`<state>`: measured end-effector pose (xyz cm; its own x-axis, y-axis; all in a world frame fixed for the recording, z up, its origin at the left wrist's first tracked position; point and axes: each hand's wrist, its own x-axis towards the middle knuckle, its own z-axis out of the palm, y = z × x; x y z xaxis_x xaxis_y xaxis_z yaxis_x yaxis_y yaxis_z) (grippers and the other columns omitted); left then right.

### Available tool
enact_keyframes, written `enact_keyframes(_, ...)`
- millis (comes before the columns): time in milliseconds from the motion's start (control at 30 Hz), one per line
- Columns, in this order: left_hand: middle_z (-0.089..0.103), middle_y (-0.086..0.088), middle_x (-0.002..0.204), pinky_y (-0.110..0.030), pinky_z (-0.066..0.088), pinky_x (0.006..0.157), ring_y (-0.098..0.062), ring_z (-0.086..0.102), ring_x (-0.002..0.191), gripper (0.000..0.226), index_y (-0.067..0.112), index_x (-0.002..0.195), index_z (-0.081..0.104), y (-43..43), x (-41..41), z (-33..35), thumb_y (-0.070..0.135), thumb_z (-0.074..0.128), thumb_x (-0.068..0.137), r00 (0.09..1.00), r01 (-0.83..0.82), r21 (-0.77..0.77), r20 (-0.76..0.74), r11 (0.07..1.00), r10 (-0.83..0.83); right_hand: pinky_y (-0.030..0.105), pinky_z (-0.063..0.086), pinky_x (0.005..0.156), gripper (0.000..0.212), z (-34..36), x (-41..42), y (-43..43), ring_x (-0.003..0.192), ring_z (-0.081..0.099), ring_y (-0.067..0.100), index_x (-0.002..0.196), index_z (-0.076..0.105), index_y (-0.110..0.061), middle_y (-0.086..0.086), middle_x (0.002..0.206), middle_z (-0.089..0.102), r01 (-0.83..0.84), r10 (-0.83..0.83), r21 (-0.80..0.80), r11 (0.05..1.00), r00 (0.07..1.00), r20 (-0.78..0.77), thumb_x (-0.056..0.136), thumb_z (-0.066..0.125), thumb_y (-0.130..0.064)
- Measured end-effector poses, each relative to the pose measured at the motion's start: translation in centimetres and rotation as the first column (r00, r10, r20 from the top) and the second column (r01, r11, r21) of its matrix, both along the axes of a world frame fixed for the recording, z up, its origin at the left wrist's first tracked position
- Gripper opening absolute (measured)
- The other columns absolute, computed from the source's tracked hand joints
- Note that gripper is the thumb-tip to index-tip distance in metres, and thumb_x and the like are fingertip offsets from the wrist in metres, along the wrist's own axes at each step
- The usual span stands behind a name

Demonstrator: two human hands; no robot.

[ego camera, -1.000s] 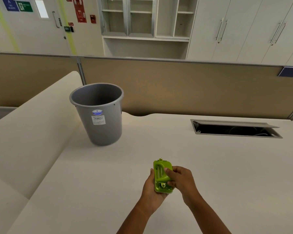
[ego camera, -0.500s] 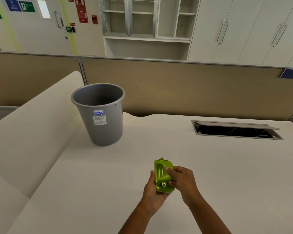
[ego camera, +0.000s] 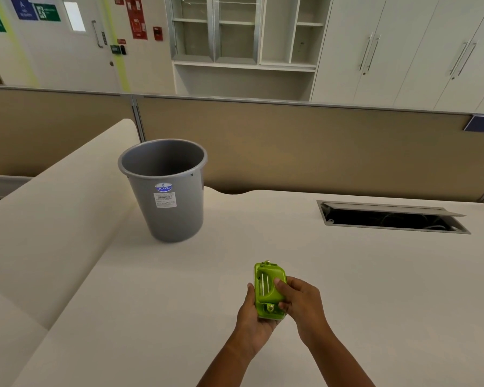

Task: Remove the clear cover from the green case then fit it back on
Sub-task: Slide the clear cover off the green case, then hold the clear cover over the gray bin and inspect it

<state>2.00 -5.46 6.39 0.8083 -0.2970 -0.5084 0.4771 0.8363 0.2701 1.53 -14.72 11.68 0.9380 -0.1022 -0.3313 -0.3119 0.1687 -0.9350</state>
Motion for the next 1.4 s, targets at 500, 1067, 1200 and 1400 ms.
enact_keyframes(500, 0.073, -0.021, 0.081, -0.033, 0.060, 0.057, -0.029, 0.070, 0.066, 0.048, 0.003, 0.106, 0.059, 0.5, 0.5, -0.1, 0.041, 0.032, 0.096, 0.996, 0.052, 0.033, 0.073, 0.998, -0.055, 0.014, 0.052, 0.046, 0.008, 0.4, 0.7, -1.2, 0.059, 0.062, 0.015, 0.082, 0.068, -0.006, 0.007, 0.069, 0.069, 0.002, -0.002, 0.101, 0.995, 1.000, 0.000, 0.085, 0.061, -0.010)
enact_keyframes(1067, 0.067, -0.021, 0.087, -0.031, 0.058, 0.056, -0.027, 0.066, 0.071, 0.053, 0.000, 0.105, 0.057, 1.8, 0.7, -0.8, 0.044, 0.027, 0.096, 0.999, -0.008, 0.040, 0.043, 0.999, 0.007, 0.036, 0.043, 0.072, 0.012, -8.2, 2.5, -9.0, 0.069, 0.054, 0.030, 0.074, 0.066, -0.002, 0.013, 0.068, 0.059, 0.123, -0.223, -0.531, 0.839, 0.966, -0.128, 0.082, 0.064, -0.011)
enact_keyframes(1200, 0.061, -0.023, 0.097, -0.031, 0.059, 0.058, -0.030, 0.059, 0.085, 0.054, -0.001, 0.108, 0.054, 1.9, 0.6, -0.4, 0.044, 0.026, 0.096, 0.999, -0.002, 0.040, 0.036, 0.999, 0.001, 0.035, 0.042, 0.072, 0.015, -9.8, 2.3, -9.8, 0.069, 0.055, 0.031, 0.074, 0.068, 0.000, 0.015, 0.069, 0.060, 0.102, -0.226, -0.566, 0.818, 0.962, -0.154, 0.082, 0.065, -0.012)
enact_keyframes(1400, 0.060, -0.022, 0.102, -0.031, 0.058, 0.062, -0.030, 0.058, 0.090, 0.057, 0.001, 0.126, 0.044, 2.1, 0.8, -0.4, 0.045, 0.023, 0.097, 0.999, 0.027, 0.033, 0.038, 0.999, -0.029, 0.033, 0.039, 0.069, 0.022, -10.5, 2.3, -10.2, 0.063, 0.052, 0.029, 0.060, 0.062, -0.007, 0.008, 0.054, 0.053, 0.085, -0.230, -0.573, 0.815, 0.956, -0.185, 0.082, 0.065, -0.011)
